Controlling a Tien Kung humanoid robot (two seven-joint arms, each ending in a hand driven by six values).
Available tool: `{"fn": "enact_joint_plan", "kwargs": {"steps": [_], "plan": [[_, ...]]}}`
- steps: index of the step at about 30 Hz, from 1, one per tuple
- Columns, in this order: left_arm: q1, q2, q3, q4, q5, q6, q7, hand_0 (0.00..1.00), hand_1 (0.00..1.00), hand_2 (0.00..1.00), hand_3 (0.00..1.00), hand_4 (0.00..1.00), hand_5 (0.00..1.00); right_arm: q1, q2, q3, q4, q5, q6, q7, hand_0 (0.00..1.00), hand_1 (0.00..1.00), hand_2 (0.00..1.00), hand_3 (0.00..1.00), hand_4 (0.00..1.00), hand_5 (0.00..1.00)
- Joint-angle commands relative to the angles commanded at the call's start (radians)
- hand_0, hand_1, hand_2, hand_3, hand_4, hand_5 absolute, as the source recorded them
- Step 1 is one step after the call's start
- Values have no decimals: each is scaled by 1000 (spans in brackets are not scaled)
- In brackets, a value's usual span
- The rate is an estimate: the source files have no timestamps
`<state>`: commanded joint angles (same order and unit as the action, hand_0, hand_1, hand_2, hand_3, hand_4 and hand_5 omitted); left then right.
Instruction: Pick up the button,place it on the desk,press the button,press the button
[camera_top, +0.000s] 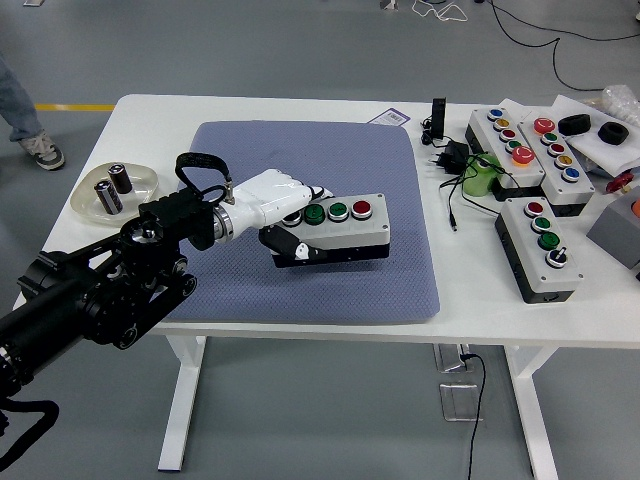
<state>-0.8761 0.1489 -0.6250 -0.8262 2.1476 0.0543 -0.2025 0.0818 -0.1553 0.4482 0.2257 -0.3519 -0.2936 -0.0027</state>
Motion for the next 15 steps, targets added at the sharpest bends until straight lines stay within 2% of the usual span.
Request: {"fn": "enact_joint_plan", "kwargs": {"steps": [6, 7, 12, 13, 15], "plan": [[-5, -10, 13, 22, 33, 20, -8, 160, 154, 150, 291, 471, 2, 1, 0, -3, 0, 2, 1, 0, 629, 549, 582, 636, 221, 263], [-5, -11, 13, 24, 37, 21, -6, 202, 256, 265, 410, 517, 2, 1, 0, -3, 0, 2, 1, 0, 630, 549, 582, 635, 221, 263], [-3, -14, 16, 38, 49, 0, 6, 202, 256, 265, 410, 517, 2, -1, 0, -4, 0, 2, 0, 0, 630, 549, 582, 635, 221, 263], [-2, -15, 18, 41, 51, -3, 8, 438, 473, 520, 697, 547, 2, -1, 0, -4, 0, 3, 0, 0, 630, 549, 582, 635, 221, 263], [0, -15, 24, 46, 52, -1, 12, 438, 473, 520, 697, 547, 2, -2, 0, -5, 0, 3, 0, 0, 630, 549, 582, 635, 221, 263]]}}
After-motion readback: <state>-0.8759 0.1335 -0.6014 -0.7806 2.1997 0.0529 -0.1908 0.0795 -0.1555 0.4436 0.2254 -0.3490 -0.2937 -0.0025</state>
